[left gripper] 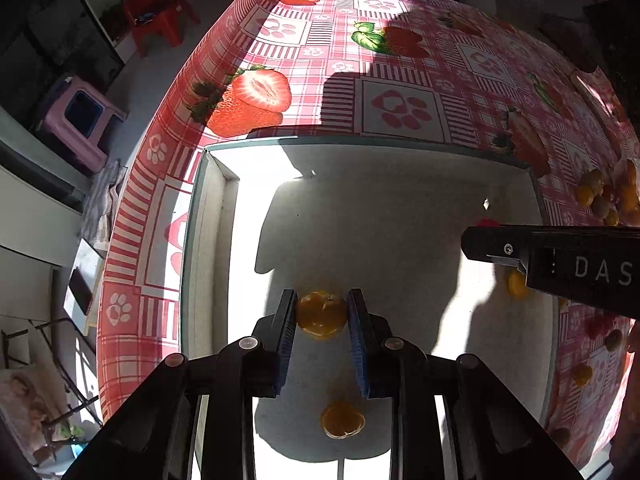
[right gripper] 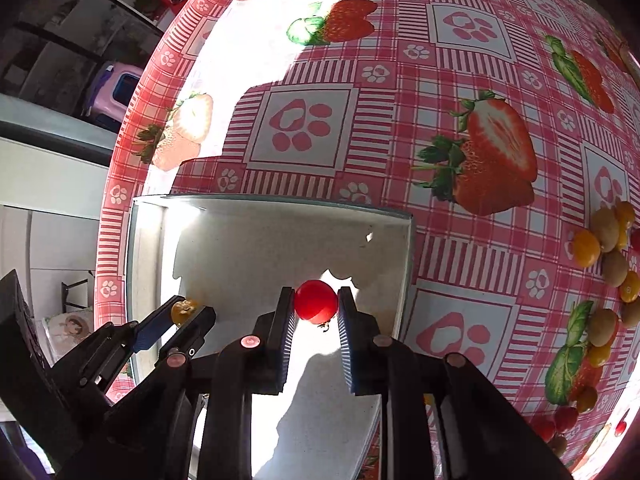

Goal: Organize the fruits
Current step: 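Carry both tomatoes to the white tray and open both grippers to release them, then grasp a yellow cherry tomato with the left gripper while the right gripper grasps a red tomato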

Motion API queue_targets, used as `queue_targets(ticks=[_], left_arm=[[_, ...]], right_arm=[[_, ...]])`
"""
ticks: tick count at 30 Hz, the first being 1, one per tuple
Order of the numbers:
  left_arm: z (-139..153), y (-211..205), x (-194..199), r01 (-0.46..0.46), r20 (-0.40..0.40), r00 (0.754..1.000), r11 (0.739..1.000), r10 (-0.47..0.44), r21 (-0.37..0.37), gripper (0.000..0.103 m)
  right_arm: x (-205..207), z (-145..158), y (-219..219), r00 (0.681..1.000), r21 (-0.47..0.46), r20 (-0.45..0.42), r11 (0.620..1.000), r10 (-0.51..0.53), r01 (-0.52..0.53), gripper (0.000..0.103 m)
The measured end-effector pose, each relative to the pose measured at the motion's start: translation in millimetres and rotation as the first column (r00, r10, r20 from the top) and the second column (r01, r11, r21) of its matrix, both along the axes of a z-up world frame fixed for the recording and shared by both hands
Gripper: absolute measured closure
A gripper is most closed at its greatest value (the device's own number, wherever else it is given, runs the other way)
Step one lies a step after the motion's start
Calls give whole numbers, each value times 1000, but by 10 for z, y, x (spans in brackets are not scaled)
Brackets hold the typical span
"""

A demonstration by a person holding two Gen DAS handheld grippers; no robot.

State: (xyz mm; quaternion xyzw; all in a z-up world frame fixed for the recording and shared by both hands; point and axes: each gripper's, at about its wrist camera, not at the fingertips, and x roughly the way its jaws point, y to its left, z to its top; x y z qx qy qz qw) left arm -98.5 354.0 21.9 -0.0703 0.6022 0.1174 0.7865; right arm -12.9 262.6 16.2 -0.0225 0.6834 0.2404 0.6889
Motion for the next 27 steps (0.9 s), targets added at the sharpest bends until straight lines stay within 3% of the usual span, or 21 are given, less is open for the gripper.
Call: queue_targets(ticks=[2,3,5,12,18,27], left_arm=[[-3,9,-2,-7,-4,1000,1000,7,9,26],[20,18,-23,-17,15,1000,1000,16,21,24],[36,33,-41,-21,16,1000,999,21,27,24],[102,23,-67,-3,2,1000,999,3,40,24],[251,-156,-60,31,8,999,998,-31,57,24],[483,-760,67,167,36,985,984,-169,63,24]], right_arm=[[3,-35,23,1000,-10,3,1000,0,0,79],[5,-35,39,1000,-7,3,1000,5,-5,76],[15,-32,61,1000,-2,-6,1000,14,-14,69],[65,194,-14,1000,78,-2,997,-15,15,22],[44,459,-246,998,112,30,992,-56,52,21],[7,554,-1090,981,70,43,980,-189,186,21]])
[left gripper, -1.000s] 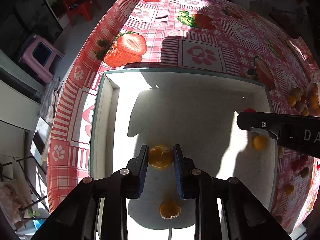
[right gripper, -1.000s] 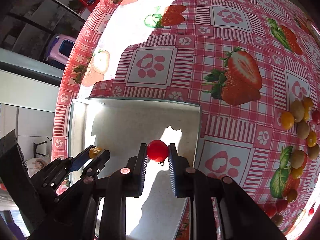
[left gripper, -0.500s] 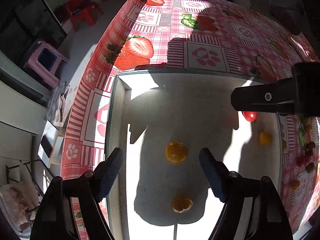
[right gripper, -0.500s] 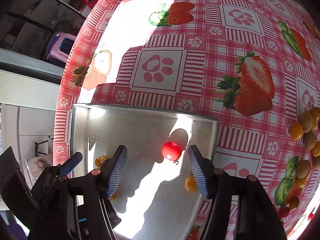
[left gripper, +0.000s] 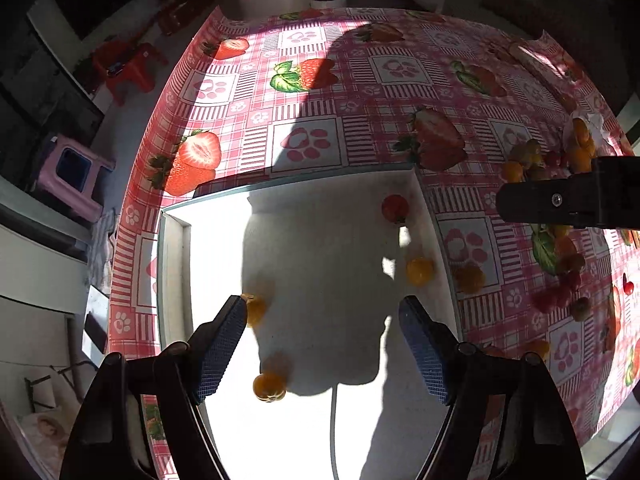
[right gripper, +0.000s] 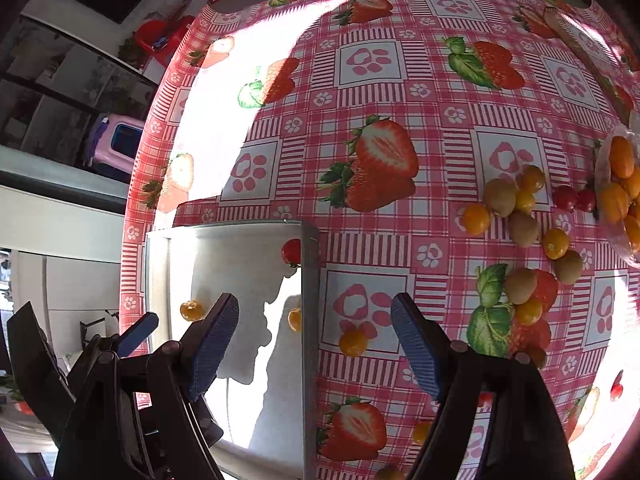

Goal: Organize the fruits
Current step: 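Grasp a yellow cherry tomato with the left gripper while the right gripper grasps a red tomato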

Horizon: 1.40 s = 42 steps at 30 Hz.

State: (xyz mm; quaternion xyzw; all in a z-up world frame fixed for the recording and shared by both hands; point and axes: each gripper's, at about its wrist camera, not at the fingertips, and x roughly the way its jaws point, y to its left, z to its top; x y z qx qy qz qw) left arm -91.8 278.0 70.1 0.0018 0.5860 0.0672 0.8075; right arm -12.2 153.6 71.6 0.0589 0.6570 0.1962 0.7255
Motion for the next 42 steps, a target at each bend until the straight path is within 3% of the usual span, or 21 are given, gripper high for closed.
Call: queue_targets(ticks=[14,25,31,42], left_arm=[[-29,-1112,426,173,-35,984,984,-175,-53,24],[-341,-1712,689,152,-115,978,974,-173,-169,24],[-482,-1838,823,102,-142,981,978,-128,-181,24],[-613,-1963,939,16,-161,986,988,-42,-156,24]], right_arm=[[-301,-167,-1694,963,-129,-38,957,-267,261,21],[-563,-279,-2694,919,-243,-7,892,-395,381,21],[-621,-407,-2993,907,-274,-9,873,-421,403,21],[-539,-558,-3035,927,-321,9,876,-376,359,28]])
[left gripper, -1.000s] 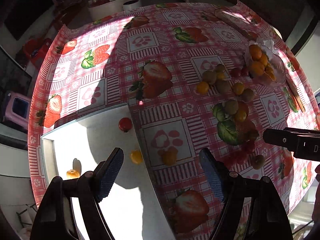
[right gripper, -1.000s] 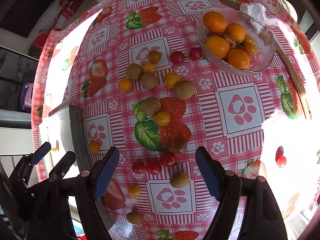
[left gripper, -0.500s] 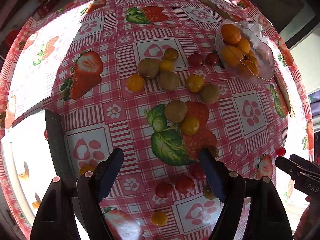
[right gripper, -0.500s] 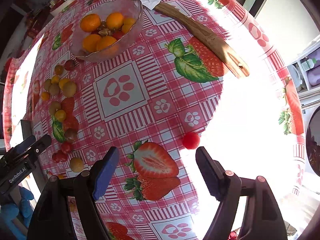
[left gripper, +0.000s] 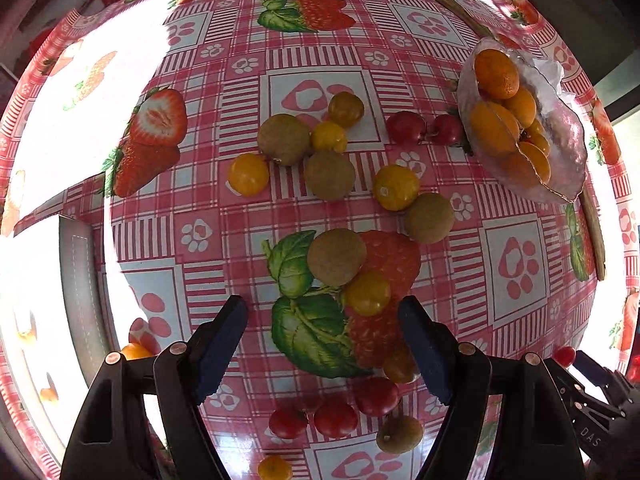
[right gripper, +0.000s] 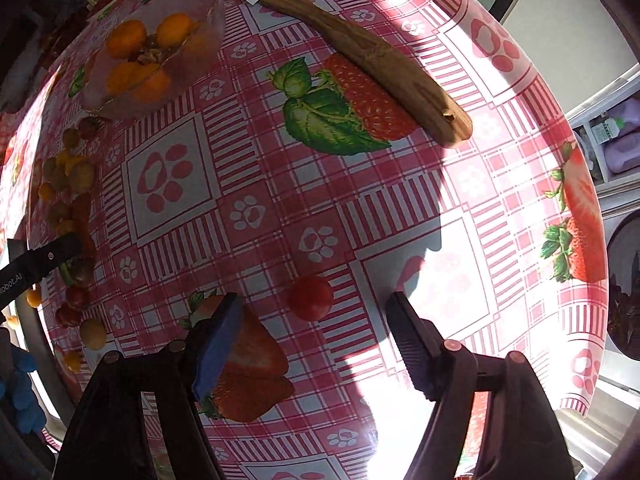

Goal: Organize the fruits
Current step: 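Grasp a yellow cherry tomato with the left gripper while the right gripper grasps a red tomato, then carry both tomatoes to the white tray and open both grippers to release them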

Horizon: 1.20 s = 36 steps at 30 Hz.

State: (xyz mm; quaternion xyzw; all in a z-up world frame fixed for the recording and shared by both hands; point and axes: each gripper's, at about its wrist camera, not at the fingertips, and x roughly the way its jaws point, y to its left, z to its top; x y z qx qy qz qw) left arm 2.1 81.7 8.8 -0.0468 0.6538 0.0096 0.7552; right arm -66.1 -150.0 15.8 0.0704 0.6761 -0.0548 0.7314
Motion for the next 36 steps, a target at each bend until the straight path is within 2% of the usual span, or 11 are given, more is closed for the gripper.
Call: queue_targets(ticks=[1,6,7,9,10,11,12,18,22,29,36], left_arm=[[-3,-16,38,-10,-3,1000,1000,10,5,24],[-11,3,23,-45,-3,999,998,45,43,44],[2,-24,8,-45,-2,999,998,45,50,51],[41,-42,52,-39,-1,999,998,40,51,64],[42,-63,62,-33,1,999,998,33,51,75],[43,-69,62,-26,1,1000,998,26,50,80],[51,-86,65,-20,0,1000,999,20,44,80],[181,25,-139,8,22,1000,999,-7,-42,80],[321,123,-273,37,47,998,999,-35,-37,80],[452,379,-417,22,79,997,999,-19,-45,80],[541,747,-615,-25,96,995,998,29,-50,80]], right_arm=[[5,6,12,1000,-3,2,1000,9,-9,29],[7,16,154,999,-27,3,998,49,-49,48],[4,23,165,999,-29,4,998,52,-52,51],[8,41,190,998,-28,6,998,55,-55,64],[7,46,195,998,-25,7,998,57,-57,67],[-8,52,201,998,-19,8,998,59,-59,75],[-10,56,205,998,-9,8,998,60,-60,80],[-62,131,114,1000,117,22,993,20,-23,80],[-101,184,105,1000,170,21,985,6,-10,80],[-136,303,259,999,189,28,981,38,-43,80],[-57,459,711,995,192,41,976,95,-101,80]])
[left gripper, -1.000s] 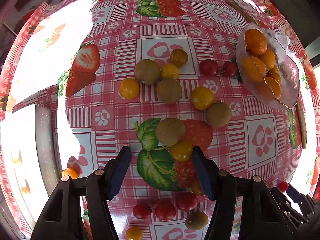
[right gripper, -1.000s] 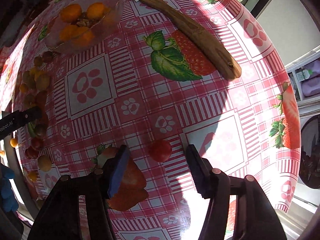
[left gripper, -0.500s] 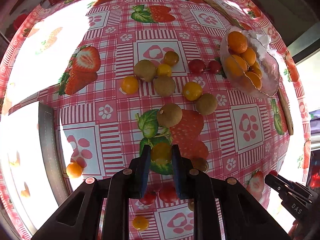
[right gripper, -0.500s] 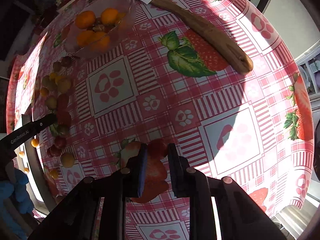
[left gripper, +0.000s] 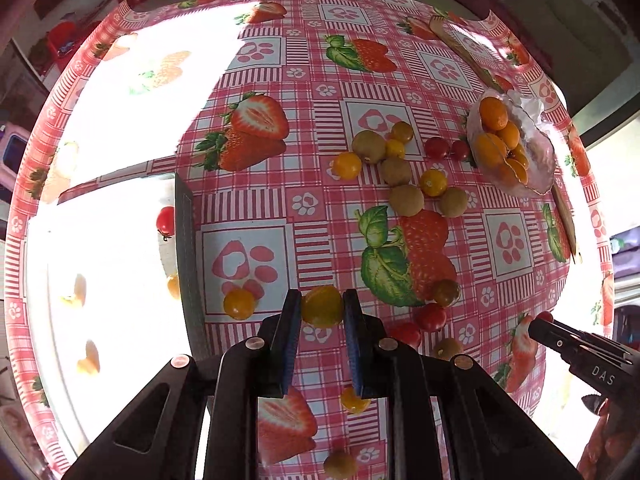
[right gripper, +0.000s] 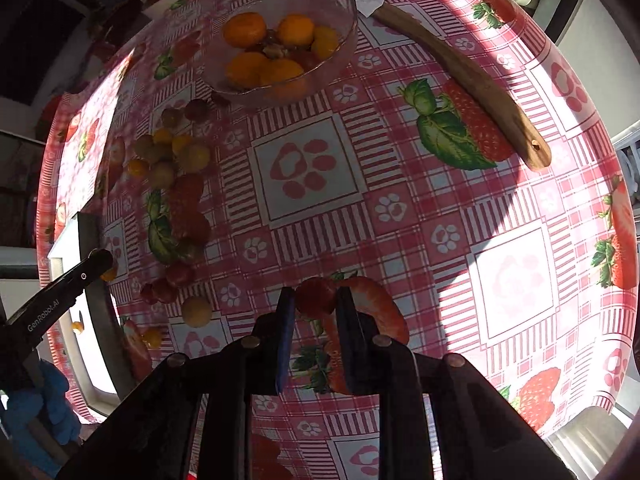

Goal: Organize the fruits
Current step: 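Carry both tomatoes to the white tray and open both grippers to release them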

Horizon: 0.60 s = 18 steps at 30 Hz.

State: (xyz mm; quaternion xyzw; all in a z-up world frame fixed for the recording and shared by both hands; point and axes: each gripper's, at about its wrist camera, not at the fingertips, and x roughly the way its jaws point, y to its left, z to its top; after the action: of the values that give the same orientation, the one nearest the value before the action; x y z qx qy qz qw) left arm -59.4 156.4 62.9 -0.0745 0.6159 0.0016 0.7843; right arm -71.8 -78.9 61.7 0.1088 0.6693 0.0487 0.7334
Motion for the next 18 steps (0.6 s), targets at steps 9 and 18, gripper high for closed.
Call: queue_targets(ticks=[9,18], left_arm=[[51,565,-315,-95,7,995,995,95,12,80],[21,1200,-737,-219,-2,976,975,219,24,80]], right_arm=[[96,-50,597,993,0,14,993,114,-115,80],[63,29,1334,965,18,25,965,260,-261,80]])
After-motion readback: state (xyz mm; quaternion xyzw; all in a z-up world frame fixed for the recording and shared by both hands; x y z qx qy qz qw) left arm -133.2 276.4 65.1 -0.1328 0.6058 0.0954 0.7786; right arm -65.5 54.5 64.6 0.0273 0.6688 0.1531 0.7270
